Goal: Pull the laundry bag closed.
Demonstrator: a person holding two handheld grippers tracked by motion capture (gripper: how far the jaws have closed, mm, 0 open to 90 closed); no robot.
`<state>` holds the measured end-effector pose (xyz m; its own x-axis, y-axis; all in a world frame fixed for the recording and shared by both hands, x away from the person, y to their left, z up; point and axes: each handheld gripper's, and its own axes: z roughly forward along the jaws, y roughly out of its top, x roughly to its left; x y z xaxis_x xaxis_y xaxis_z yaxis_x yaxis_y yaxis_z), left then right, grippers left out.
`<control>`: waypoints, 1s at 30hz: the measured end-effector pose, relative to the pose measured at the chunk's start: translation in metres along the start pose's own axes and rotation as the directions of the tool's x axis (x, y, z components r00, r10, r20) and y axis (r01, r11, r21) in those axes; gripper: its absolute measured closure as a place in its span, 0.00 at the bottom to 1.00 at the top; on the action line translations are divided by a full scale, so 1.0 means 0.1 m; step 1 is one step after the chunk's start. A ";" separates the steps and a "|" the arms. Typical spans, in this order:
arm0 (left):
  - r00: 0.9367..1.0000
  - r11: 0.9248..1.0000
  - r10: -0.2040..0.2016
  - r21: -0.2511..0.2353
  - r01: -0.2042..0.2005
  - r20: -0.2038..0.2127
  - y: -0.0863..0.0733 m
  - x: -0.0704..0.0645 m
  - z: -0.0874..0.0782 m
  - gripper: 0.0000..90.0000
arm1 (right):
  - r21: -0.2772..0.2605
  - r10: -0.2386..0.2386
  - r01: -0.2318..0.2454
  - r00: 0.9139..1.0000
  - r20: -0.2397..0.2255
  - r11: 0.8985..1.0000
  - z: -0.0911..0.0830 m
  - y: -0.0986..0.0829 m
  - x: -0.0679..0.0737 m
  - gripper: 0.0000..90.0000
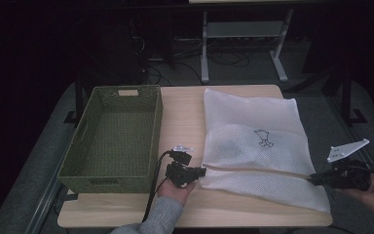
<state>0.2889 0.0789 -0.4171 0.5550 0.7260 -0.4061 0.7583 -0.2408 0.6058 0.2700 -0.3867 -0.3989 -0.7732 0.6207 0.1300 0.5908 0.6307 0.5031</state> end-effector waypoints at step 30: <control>1.000 1.000 0.009 0.004 -0.009 -0.010 -0.03 -0.02 -0.02 0.95 | 0.007 0.093 -0.094 0.995 0.046 0.996 0.07 -0.37 -0.17 0.90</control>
<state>0.2853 0.0798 -0.4166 0.5584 0.7304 -0.3934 0.7546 -0.2502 0.6066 0.2631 -0.4171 -0.4256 -0.7035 0.6974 0.1372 0.6623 0.5731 0.4827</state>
